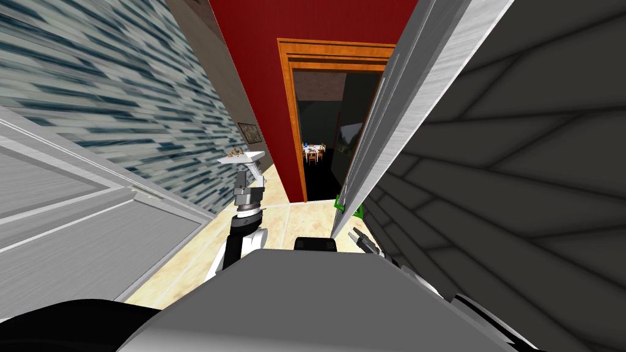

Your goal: Pull the door open

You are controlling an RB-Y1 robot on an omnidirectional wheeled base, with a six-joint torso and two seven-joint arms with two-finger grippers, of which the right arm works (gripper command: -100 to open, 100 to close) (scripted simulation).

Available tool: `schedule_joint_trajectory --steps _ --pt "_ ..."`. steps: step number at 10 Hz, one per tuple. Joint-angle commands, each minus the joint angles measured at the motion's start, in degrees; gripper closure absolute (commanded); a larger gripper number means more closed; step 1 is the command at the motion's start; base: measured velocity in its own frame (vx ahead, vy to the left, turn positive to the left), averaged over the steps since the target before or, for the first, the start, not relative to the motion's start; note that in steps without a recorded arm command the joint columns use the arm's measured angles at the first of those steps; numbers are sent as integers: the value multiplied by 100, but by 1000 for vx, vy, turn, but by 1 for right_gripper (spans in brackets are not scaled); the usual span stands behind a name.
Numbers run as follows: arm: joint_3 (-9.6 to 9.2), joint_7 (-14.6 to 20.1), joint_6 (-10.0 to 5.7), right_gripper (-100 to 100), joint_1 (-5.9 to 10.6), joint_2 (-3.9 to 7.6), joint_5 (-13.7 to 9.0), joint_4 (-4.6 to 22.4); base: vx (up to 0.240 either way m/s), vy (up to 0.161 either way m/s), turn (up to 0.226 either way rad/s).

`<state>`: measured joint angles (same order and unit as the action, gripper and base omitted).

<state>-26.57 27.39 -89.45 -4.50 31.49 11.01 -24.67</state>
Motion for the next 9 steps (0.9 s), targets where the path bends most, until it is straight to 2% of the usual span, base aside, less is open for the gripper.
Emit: schedule_joint_trajectory --steps 1,3,9 --pt "0 0 0 -100 0 0 0 0 6 9 -15" --pt "-65 17 10 -100 62 1 54 -26 -14 -33 -19" --pt "-65 17 10 -100 62 1 54 -26 -8 -17 -1"
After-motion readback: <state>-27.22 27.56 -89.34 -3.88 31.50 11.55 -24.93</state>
